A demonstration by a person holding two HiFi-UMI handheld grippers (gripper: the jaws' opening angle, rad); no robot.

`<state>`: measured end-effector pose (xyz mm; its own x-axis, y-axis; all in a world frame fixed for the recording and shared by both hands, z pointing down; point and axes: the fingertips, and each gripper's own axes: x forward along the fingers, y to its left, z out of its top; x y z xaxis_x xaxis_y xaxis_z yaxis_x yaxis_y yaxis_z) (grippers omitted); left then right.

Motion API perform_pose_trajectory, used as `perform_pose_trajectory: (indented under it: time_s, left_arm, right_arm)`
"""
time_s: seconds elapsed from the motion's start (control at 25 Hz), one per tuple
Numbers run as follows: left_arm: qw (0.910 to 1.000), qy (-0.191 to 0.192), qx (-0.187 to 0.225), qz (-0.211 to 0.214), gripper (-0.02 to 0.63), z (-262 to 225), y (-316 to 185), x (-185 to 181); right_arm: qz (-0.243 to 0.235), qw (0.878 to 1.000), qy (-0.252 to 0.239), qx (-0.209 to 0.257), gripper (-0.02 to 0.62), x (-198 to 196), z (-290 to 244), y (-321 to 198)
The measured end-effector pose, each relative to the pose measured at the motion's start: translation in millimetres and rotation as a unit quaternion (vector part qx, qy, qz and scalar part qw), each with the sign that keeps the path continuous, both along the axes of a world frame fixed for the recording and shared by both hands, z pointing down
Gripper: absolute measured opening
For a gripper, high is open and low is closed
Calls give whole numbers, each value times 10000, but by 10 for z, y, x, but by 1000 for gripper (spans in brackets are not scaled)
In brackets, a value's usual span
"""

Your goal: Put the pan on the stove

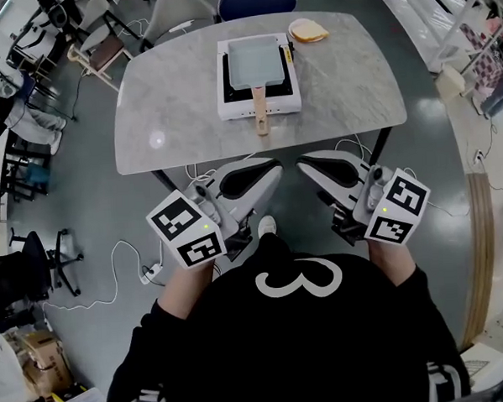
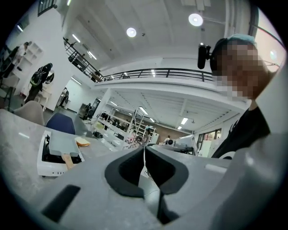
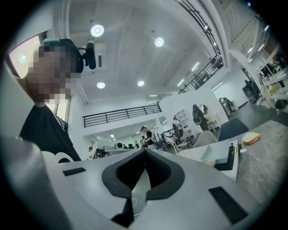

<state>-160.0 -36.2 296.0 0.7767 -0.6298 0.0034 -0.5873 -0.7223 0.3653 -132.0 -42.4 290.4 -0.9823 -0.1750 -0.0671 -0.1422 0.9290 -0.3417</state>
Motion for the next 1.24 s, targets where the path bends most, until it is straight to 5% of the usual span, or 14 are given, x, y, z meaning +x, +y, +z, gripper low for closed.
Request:
perform_pose_trajectory:
  time_s: [0.44,1.24]
  left_arm:
    - [9982,-213,550,74,23,-401,588,426]
    - [9955,-412,848,-102,23,-685,1109,674]
  right_arm:
    - [-60,9981,-146,591,14,424,-404,518]
    - [-157,9945,-354,973,14,752,-615,1083]
